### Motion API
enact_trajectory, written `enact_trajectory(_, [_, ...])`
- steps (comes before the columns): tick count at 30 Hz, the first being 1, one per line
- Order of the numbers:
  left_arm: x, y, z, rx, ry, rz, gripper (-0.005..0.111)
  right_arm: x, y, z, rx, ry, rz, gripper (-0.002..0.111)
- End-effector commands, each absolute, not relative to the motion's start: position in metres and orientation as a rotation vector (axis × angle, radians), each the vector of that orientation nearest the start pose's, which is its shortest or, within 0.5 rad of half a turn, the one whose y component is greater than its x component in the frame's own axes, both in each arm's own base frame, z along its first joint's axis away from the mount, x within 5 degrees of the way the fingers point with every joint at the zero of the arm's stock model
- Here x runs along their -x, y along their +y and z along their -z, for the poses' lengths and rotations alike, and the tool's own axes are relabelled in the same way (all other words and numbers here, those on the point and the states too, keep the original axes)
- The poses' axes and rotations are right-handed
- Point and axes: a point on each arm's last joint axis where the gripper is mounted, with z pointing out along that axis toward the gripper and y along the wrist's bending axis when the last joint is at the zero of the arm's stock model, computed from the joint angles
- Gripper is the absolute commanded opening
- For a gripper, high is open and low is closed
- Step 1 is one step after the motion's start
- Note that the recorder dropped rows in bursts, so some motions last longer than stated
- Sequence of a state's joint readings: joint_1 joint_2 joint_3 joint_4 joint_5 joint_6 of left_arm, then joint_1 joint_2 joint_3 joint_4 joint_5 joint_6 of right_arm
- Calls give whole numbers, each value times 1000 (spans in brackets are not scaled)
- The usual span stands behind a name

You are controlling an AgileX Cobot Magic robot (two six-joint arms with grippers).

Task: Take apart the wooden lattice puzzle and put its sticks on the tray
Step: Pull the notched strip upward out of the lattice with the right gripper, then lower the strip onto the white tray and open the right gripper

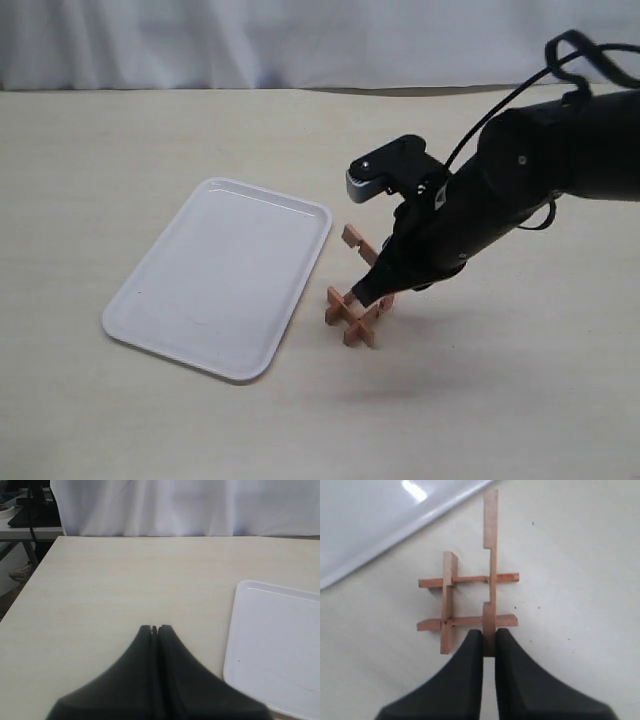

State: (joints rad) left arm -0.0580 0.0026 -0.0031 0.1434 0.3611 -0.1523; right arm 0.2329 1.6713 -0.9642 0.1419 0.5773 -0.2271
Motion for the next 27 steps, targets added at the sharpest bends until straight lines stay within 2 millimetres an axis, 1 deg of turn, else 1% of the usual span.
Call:
enact_trajectory(1, [-53, 1, -182, -11, 1835, 10, 0, -299, 78, -233, 499, 2532, -123, 4])
enact_trajectory(3, [-53, 1, -182, -11, 1835, 10, 0, -300, 77, -236, 512, 2506, -101, 4])
enact_trajectory(5, [-53, 1, -182, -11, 1835, 10, 0, -304, 78, -233, 503, 2487, -100, 4])
enact_trajectory(7, [-53, 1, -182, -11, 1835, 10, 0, -314, 83, -228, 499, 2467, -109, 4])
enact_trajectory(8, [-53, 1, -182, -11, 1835, 10, 0, -318, 87, -228, 506, 2461, -112, 4])
enact_trajectory(10, [-53, 1, -182, -11, 1835, 10, 0, -328, 104, -227, 560, 2446, -129, 4])
enact_trajectory(11, [-53, 1, -182, -11, 1835, 10, 0, -336, 122, -228, 642, 2415, -137, 4])
enact_trajectory(13, [-53, 1, -182, -11, 1835, 10, 0, -349, 142, -223, 719, 2410, -141, 4])
enact_trajectory(16, [-53, 1, -182, -11, 1835, 10, 0, -373, 162, -207, 780, 2442, -147, 4])
enact_trajectory(17, [-53, 1, -182, -11, 1835, 10, 0, -382, 167, -206, 774, 2443, -156, 4])
enact_trajectory(19, [-53, 1, -182, -11, 1835, 10, 0, -398, 177, -196, 773, 2464, -204, 4])
enact_trajectory(23, [-53, 1, -182, -11, 1835, 10, 0, -419, 188, -176, 839, 2540, -342, 4])
enact_trajectory(24, [-53, 1, -182, -11, 1835, 10, 0, -426, 189, -174, 824, 2565, -390, 4])
enact_trajectory(25, [-53, 1, -182, -11, 1835, 10, 0, -431, 188, -168, 816, 2591, -411, 4])
enact_trajectory(27, [-53, 1, -182, -11, 1835, 10, 0, -441, 183, -161, 776, 2643, -470, 4])
